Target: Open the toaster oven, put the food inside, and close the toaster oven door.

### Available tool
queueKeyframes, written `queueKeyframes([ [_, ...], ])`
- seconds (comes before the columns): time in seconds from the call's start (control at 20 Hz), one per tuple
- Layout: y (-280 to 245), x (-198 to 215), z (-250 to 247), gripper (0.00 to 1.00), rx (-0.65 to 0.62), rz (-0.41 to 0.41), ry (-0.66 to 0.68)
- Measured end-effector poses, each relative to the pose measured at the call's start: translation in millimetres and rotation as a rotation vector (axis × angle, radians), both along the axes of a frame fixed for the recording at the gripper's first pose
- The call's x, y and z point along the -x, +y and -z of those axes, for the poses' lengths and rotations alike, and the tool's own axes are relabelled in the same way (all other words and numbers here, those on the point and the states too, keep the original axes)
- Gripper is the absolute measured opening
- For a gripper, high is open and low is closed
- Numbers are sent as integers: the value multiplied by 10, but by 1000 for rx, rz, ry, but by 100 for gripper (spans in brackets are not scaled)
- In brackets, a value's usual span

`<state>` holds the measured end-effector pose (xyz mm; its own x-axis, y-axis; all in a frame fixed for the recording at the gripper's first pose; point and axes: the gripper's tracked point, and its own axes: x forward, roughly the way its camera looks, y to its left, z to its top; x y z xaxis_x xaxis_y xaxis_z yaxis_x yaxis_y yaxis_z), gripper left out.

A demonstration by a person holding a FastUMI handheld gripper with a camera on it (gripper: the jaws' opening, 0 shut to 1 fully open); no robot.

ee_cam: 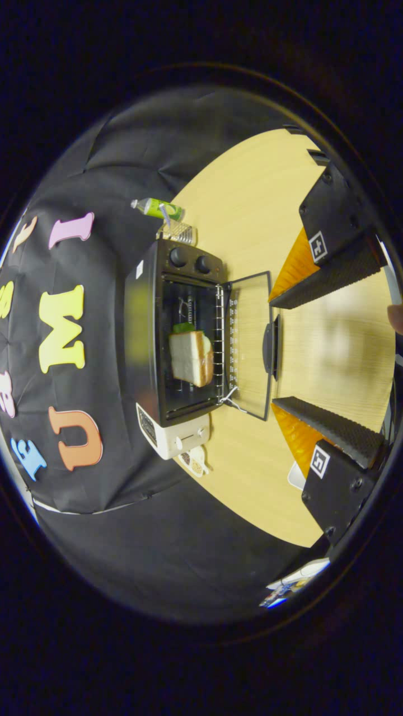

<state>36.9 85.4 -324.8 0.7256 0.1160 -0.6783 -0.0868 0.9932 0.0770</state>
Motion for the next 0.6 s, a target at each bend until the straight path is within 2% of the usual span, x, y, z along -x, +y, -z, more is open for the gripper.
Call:
queueKeyframes([
  [0.6,-33,-448,1103,100,44,52,103],
])
